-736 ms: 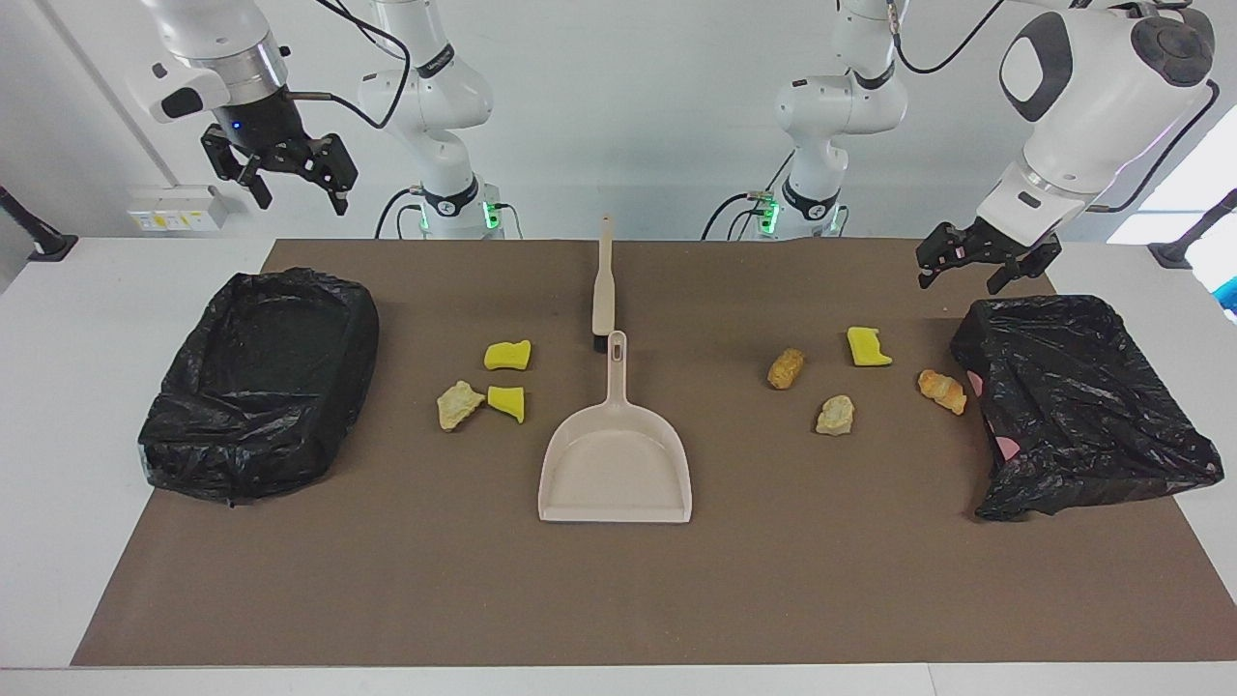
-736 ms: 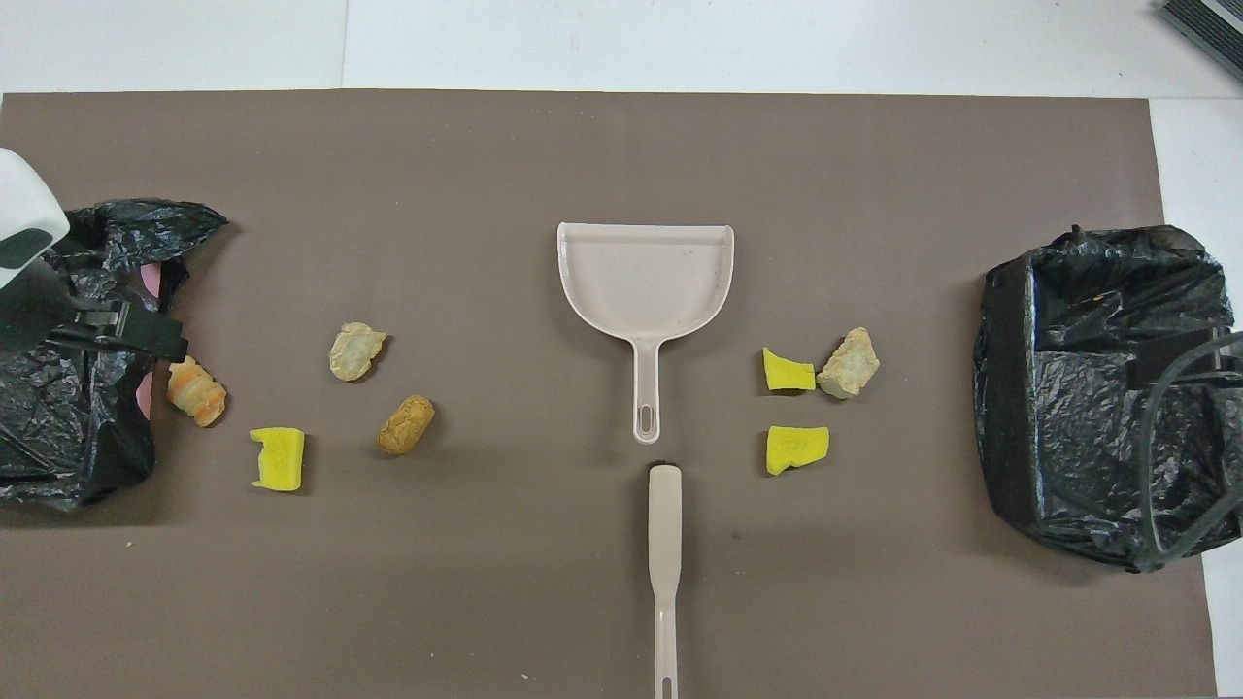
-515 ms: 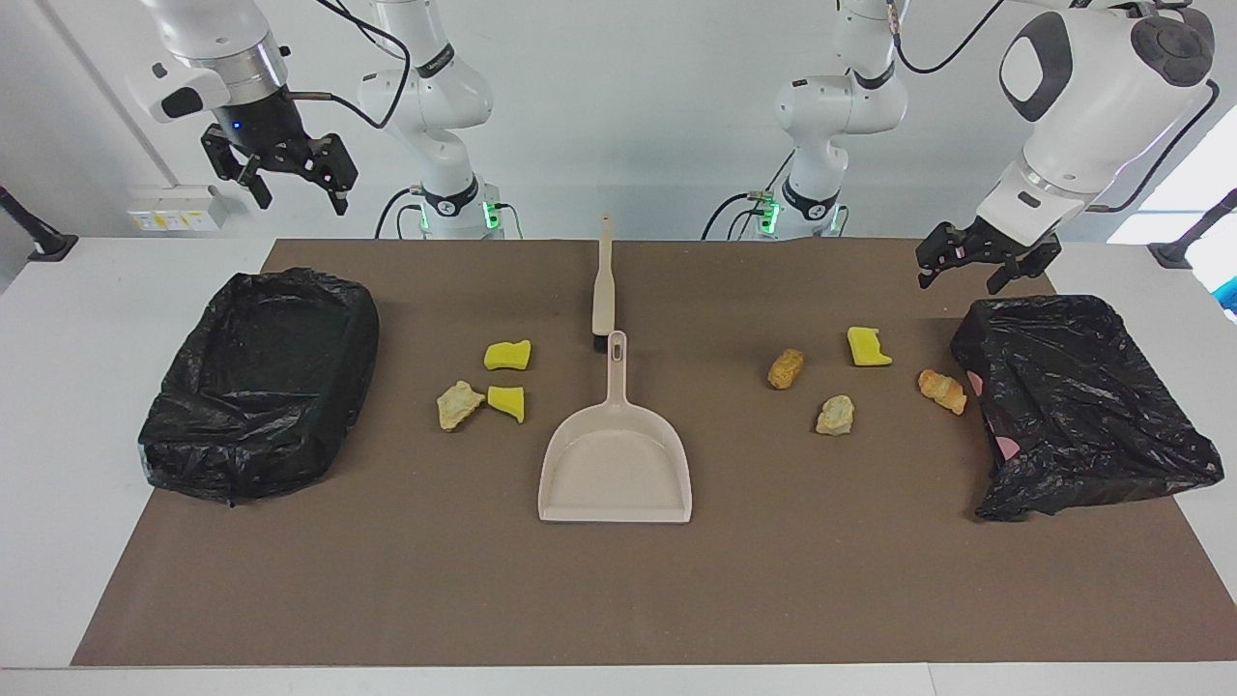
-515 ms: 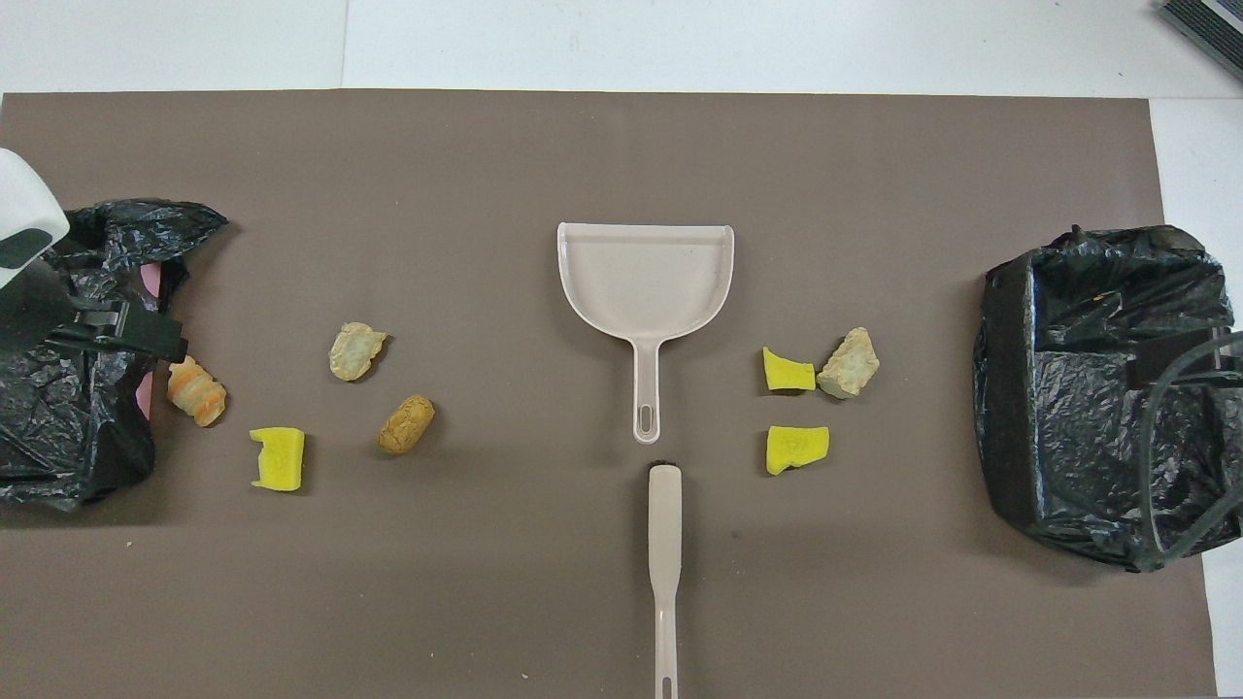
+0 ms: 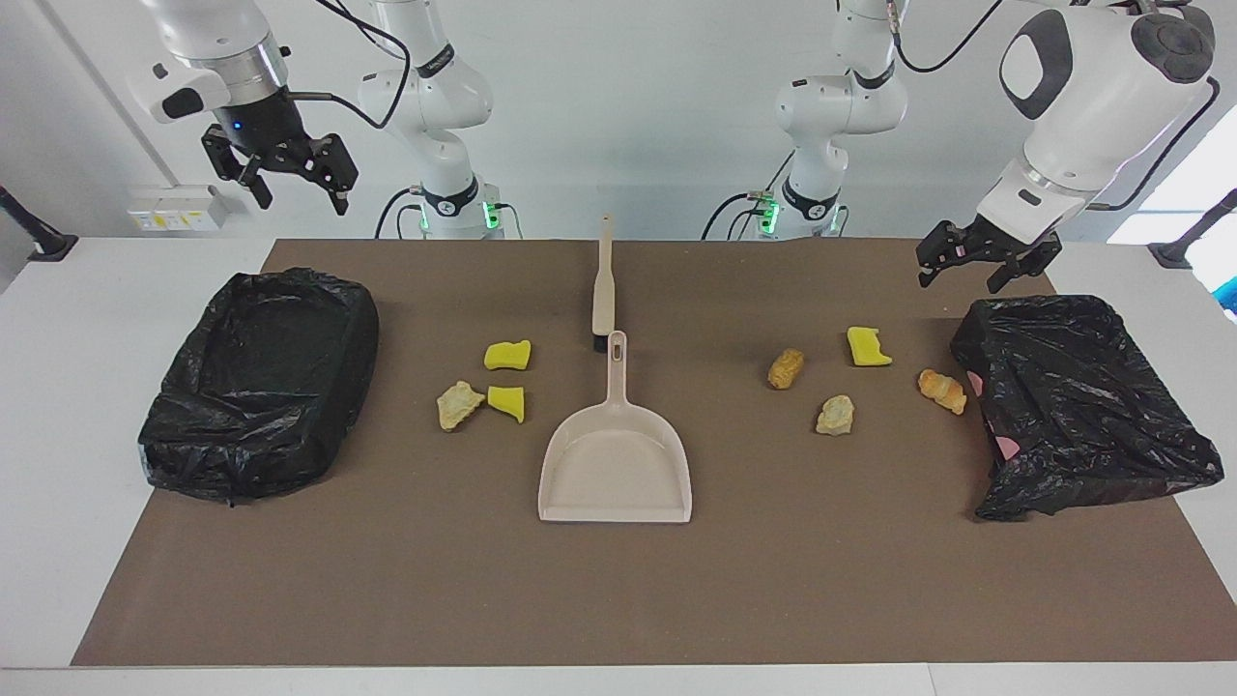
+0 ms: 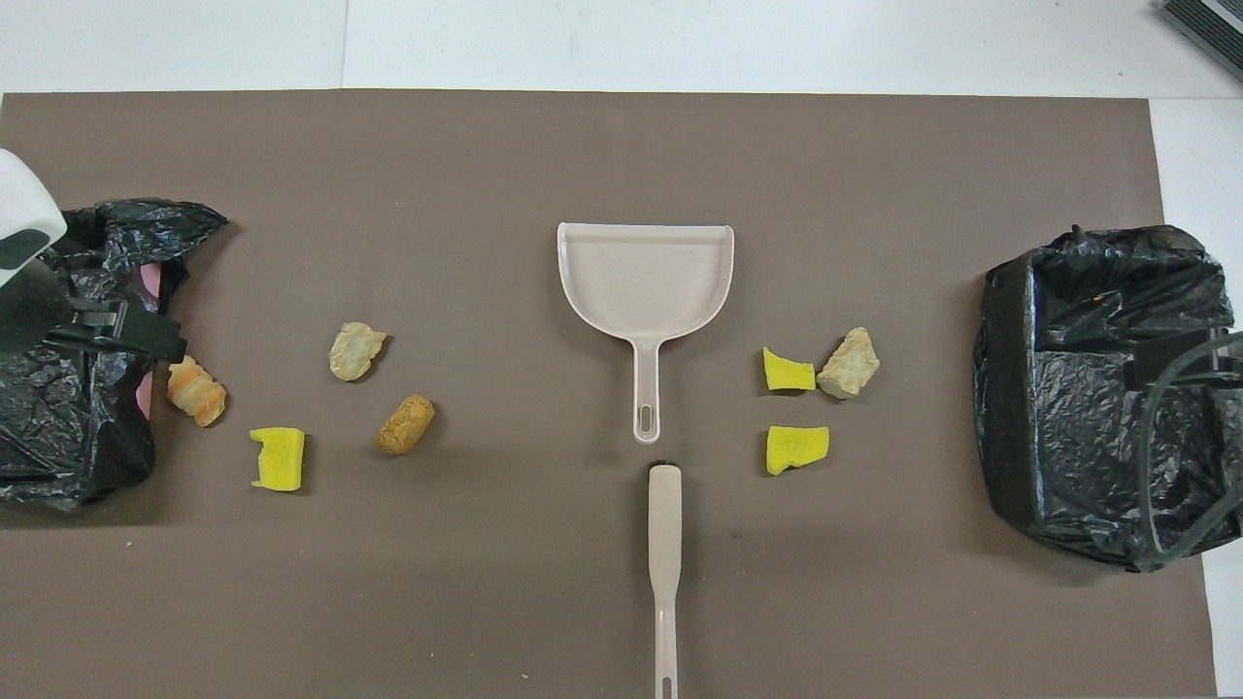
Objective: Sweep and dump trash in bin
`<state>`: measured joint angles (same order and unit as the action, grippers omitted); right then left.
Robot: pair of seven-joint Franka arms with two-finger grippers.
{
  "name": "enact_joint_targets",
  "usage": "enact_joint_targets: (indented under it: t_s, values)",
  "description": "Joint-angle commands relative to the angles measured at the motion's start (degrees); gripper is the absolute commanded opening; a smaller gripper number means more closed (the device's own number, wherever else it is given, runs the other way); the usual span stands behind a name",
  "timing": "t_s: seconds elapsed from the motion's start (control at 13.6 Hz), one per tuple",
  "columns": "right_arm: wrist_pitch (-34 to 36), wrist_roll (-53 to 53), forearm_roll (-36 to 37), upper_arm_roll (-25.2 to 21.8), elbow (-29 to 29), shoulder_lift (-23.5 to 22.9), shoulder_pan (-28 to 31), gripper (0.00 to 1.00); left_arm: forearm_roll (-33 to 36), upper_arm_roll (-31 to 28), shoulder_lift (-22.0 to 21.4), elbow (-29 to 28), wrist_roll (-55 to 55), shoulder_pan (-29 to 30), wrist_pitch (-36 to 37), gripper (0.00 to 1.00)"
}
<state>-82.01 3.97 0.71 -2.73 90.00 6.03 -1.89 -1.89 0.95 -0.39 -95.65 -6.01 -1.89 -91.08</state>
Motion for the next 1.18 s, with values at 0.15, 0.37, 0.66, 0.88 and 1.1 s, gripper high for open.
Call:
enact_joint_targets:
  t_s: [0.15,0.37,0.66,0.88,1.1]
  values:
    - [0.27,-1.15,-1.94,0.35,0.88,1.09,0.4,1.0,-0.04,-0.07,-0.49,0.73,-0.05,0.22,0.03,1.0]
    - [0.88,-0.98,-1.33,0.44,0.97,1.26,0.14,1.0,0.04,-0.25,-0.14,2.47,0.04,0.4,-0.77,1.0]
    - [-1.75,-1.24,-0.97,0.62,1.84,1.53,-0.13,1.0,-0.13,-0.16,0.13,3.63,-0.05,0.48,-0.33,1.0]
    - [-1.75,-1.33,-1.24,0.62,2.37,1.88,-0.13,1.0,0.05,-0.07,-0.13,3.54,-0.14,0.13,-0.68,1.0]
    - [-1.84,-1.15,-1.24,0.62,2.55,1.88,-0.13,1.0,-0.04,-0.07,-0.66,2.67,-0.23,-0.39,-0.94,1.0]
